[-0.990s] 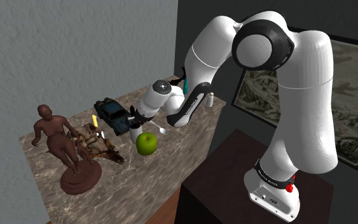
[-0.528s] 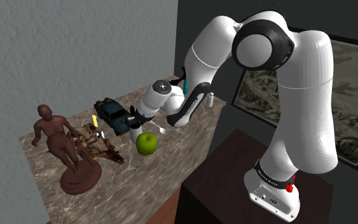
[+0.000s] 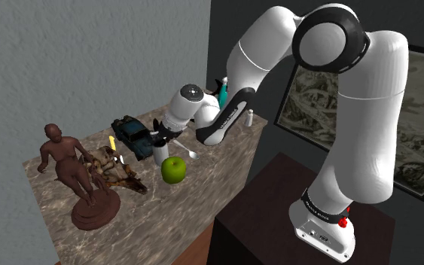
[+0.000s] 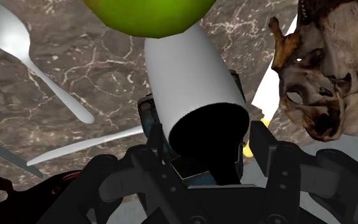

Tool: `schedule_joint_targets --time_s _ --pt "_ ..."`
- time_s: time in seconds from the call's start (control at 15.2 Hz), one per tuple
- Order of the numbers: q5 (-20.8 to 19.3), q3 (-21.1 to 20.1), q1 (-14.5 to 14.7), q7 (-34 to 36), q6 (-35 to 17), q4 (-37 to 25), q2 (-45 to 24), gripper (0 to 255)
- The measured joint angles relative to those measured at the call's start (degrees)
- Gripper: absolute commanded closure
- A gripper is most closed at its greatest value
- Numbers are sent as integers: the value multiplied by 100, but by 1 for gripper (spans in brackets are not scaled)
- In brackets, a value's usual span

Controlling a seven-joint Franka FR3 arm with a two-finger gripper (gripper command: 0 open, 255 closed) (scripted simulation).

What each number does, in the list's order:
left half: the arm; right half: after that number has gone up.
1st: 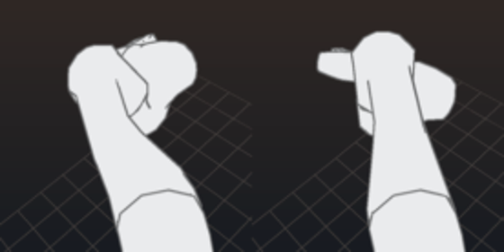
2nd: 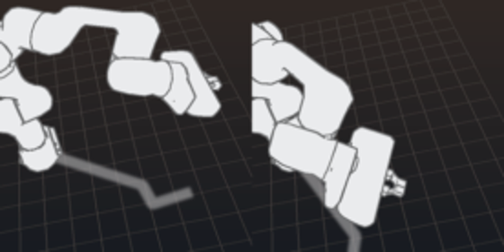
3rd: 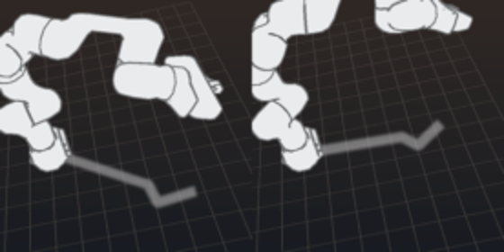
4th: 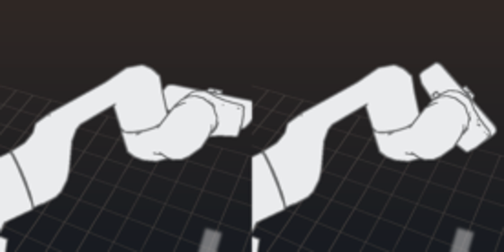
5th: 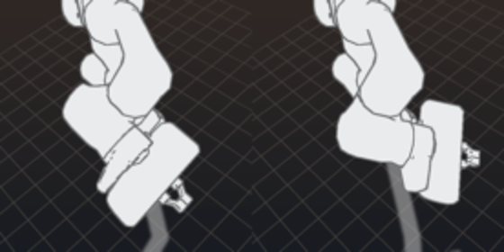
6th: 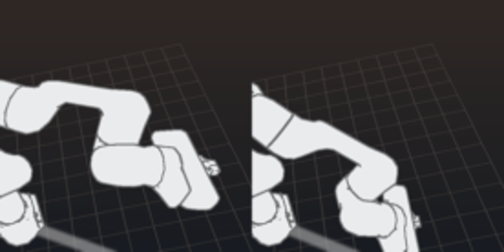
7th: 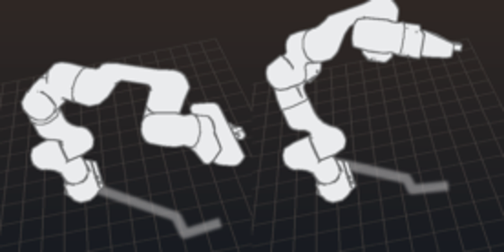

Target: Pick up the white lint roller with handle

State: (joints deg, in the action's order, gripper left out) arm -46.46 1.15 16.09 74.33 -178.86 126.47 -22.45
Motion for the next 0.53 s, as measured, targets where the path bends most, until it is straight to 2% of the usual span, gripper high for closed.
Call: schedule_joint_targets --time_s 0.53 --pt "721 -877 -711 -766 481 166 539 255"
